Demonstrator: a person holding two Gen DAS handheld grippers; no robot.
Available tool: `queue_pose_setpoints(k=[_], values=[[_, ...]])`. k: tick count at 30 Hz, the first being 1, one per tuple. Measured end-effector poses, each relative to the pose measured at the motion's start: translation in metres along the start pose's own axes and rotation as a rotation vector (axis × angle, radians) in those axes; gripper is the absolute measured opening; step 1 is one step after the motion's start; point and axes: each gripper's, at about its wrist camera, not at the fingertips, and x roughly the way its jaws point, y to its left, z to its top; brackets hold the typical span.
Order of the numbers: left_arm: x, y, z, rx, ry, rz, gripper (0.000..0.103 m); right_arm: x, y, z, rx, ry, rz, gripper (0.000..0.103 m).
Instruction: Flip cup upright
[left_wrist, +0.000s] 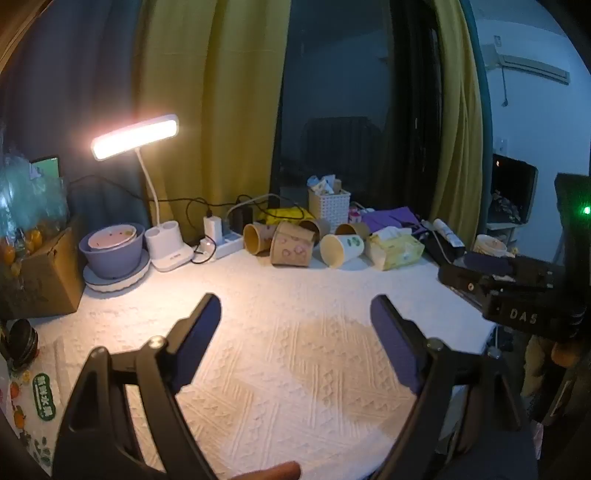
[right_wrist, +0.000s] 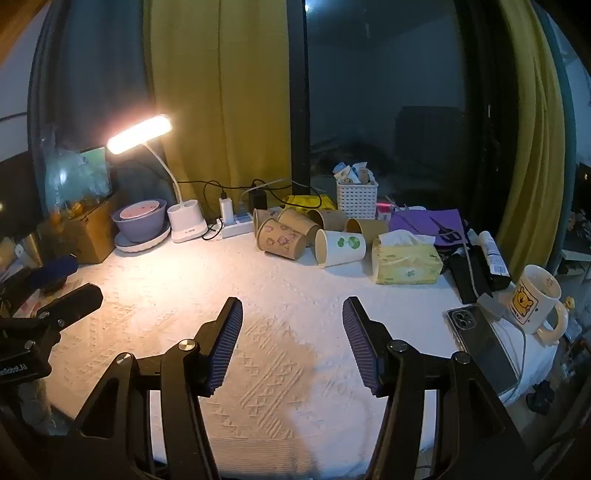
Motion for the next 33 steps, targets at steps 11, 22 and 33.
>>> queue_pose_setpoints(k=[11, 22, 33], values=[[-0.0013, -0.0047, -0.0004, 0.001, 0.0, -0.006, 0.084, -0.0002, 0.0015, 0.0006, 0.005, 0.001, 0.003, 0.06], [-0.0012, -0.0055, -0.0035, 0.03, 0.006, 0.012, 0.084, 0.0, 0.0018, 0.0004, 0.012, 0.002, 0.007, 0.06], [0.0001, -0.0046, -0.0014, 0.03, 0.009, 0.013, 0.084, 0.0001, 0.0026, 0.0003, 0.012, 0.003, 0.008, 0.06]])
